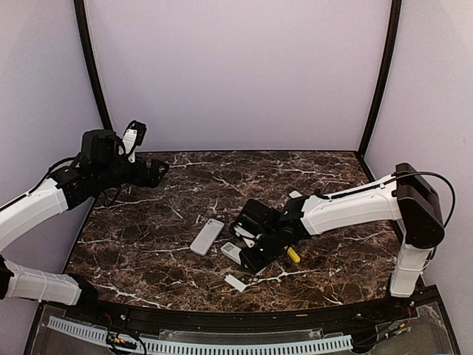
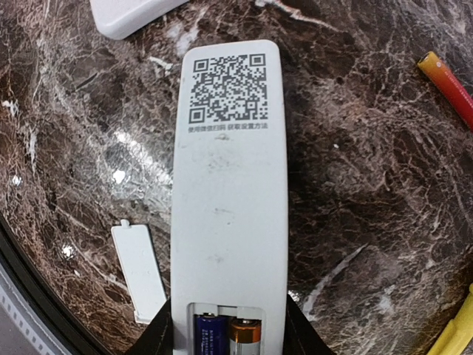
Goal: Unload the batteries from the remote control
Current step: Place the remote control without the battery cover at the center of the board.
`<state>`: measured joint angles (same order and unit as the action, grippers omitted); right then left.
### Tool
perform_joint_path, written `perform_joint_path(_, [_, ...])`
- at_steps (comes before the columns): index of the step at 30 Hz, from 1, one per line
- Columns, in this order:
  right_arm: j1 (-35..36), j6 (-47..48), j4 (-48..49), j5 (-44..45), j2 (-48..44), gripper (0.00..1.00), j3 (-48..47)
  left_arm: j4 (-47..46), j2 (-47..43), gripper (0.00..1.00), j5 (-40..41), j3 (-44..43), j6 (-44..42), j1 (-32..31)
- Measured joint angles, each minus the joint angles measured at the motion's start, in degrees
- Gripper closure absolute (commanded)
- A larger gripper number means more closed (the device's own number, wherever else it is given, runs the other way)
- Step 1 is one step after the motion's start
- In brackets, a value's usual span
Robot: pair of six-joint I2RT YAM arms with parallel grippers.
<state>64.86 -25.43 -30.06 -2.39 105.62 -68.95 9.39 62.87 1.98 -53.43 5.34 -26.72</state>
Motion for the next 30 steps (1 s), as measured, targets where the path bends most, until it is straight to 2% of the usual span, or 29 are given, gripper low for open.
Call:
perform_joint_path(21, [-3.30, 0.09, 4.39, 0.94, 6.99, 0.77, -5.88, 0.81, 1.84, 0.01, -0.68, -0.07, -0.33, 0.00])
perform_joint_path(30, [-5.38, 0.11, 7.34, 1.09, 9.81, 0.67, -8.26, 0.94, 1.84, 0.01, -0.59, -0.39, -0.44, 0.00])
